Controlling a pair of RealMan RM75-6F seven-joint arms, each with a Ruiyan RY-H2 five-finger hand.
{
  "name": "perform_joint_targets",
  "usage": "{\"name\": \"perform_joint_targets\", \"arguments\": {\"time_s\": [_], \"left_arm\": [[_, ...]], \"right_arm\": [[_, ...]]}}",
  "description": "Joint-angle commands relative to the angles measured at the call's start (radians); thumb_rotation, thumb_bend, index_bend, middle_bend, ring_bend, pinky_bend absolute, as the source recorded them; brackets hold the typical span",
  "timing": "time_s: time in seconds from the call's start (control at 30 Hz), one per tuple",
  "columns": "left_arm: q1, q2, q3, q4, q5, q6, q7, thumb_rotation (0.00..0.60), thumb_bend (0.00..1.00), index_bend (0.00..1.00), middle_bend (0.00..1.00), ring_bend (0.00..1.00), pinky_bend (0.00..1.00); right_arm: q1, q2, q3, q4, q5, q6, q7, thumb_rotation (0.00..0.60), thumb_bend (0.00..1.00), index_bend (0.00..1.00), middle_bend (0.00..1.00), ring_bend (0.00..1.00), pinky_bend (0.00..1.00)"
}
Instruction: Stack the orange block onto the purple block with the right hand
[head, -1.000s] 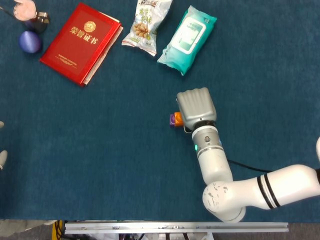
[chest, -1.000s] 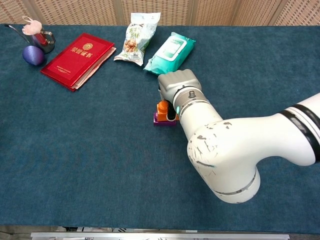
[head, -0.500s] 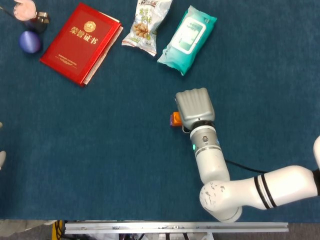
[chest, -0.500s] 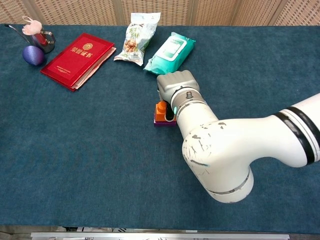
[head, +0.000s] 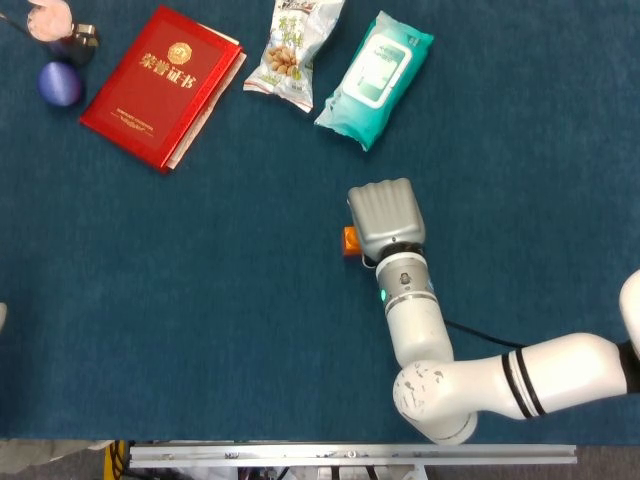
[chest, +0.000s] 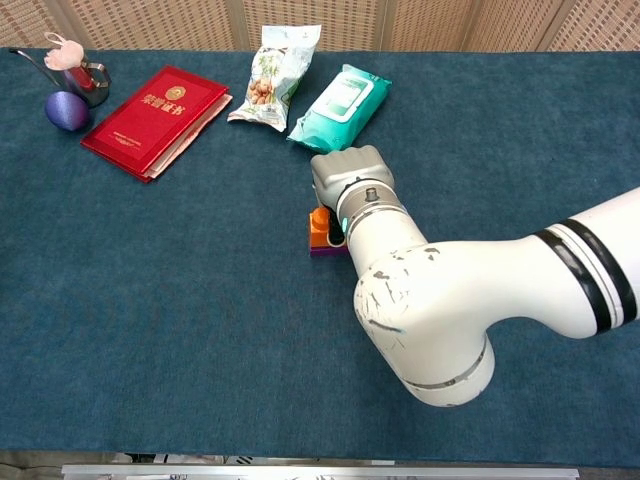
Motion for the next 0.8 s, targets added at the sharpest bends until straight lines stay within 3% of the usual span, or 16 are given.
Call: {"name": "perform_joint_targets", "arguments": {"time_s": [0.03, 0.8], "left_arm": [[0.000, -0.001, 0.001, 0.001, 0.000, 0.000, 0.000, 0.600, 0.29, 0.28, 0.26, 0.20, 0.10], [0.007, -0.007, 0.001, 0.011, -0.005, 0.002, -0.008, 0.600, 0.29, 0.28, 0.26, 0.20, 0.10]], "right_arm": [[0.001, -0.003, 0.000, 0.003, -0.002, 0.000, -0.006, 0.600, 0.20, 0.64, 0.91, 0.94, 1.00], [-0.001, -0.032, -0.009, 0.058, -0.003, -0.023, -0.049, 0.600, 0.20, 0.64, 0.91, 0.94, 1.00]]}}
